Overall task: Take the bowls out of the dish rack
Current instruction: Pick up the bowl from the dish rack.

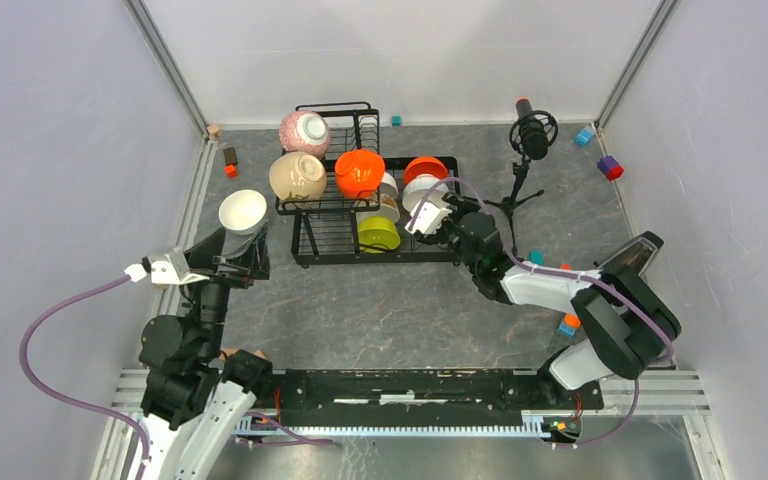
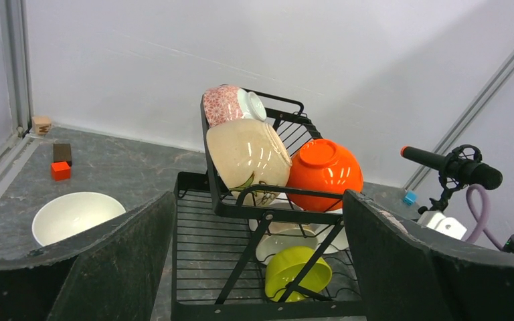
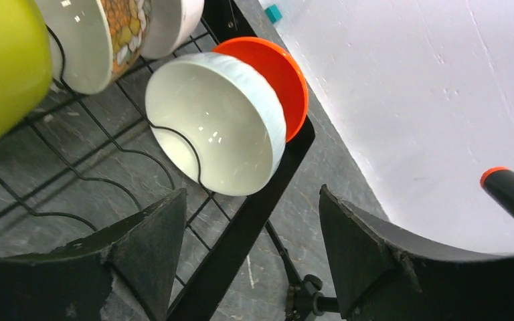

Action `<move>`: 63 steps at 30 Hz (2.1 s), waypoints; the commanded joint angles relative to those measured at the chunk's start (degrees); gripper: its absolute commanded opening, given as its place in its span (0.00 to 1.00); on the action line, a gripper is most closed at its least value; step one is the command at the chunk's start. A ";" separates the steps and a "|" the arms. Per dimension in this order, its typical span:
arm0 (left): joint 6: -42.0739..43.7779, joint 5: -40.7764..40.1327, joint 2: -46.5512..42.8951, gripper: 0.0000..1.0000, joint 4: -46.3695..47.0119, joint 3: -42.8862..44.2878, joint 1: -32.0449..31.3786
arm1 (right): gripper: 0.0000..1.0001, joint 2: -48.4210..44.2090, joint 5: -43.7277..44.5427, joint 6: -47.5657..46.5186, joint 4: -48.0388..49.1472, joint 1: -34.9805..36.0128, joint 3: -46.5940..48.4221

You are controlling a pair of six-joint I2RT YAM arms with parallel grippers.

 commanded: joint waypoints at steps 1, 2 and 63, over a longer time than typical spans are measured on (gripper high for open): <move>2.45 -0.91 -0.45 1.00 2.16 0.04 -0.39 | 0.77 3.25 1.76 -9.70 7.17 -0.60 2.12; 2.45 -1.04 -0.58 1.00 2.07 0.00 -0.35 | 0.77 4.18 2.09 -10.53 7.97 -0.72 2.46; 2.28 -0.61 -0.06 1.00 2.17 -0.26 -1.43 | 0.22 24.88 16.36 -14.67 33.17 -0.17 7.01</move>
